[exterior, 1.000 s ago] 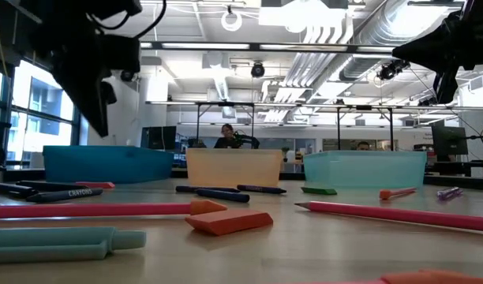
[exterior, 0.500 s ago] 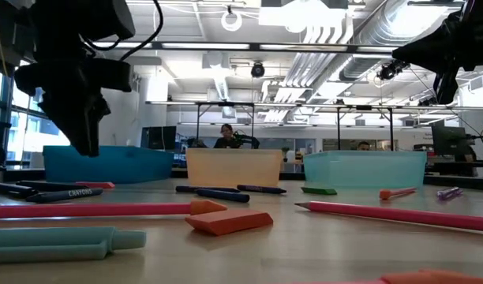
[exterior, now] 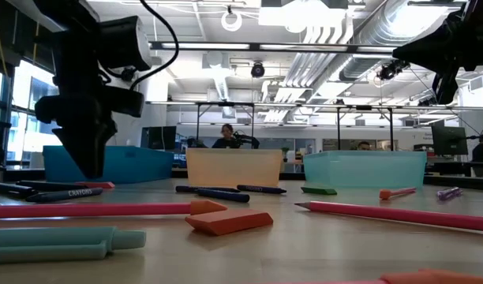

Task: Sort crayons/erasers/pens/pencils in bins
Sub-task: Put the pink eraser into the dark blue bin

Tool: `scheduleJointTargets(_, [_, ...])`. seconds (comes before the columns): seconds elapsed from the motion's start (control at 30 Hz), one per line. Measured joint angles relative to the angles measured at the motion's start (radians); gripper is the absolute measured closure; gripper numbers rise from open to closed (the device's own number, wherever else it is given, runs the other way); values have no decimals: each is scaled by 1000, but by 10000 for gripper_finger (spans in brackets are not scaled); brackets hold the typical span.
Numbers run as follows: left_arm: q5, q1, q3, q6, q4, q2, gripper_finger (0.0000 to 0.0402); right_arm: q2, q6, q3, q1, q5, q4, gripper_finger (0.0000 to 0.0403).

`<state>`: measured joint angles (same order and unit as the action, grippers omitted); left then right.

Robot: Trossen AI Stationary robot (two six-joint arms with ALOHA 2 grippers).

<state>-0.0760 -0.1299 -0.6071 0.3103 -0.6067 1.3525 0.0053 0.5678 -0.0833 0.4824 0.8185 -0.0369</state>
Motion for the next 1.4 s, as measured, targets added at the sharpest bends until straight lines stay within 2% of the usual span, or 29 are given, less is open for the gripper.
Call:
scheduleJointTargets(0.17, [-2,-30,0,-24,-2,15,216,0,0,0,0,0,0,402])
scheduleJointTargets(0.3, [49,-53,0,-58,9,49,216,0,0,0,0,0,0,402])
scheduleJointTargets(0.73, [61,-54,-3,-70,12,96,217,0,0,0,0,0,3,402])
scheduleJointTargets(1.1, [70,-54,-2,-87,20,98,280,0,0,0,0,0,3,402])
scheduleJointTargets(1.4, [77,-54,-2,-105,24,99,309,0,0,0,0,0,3,402])
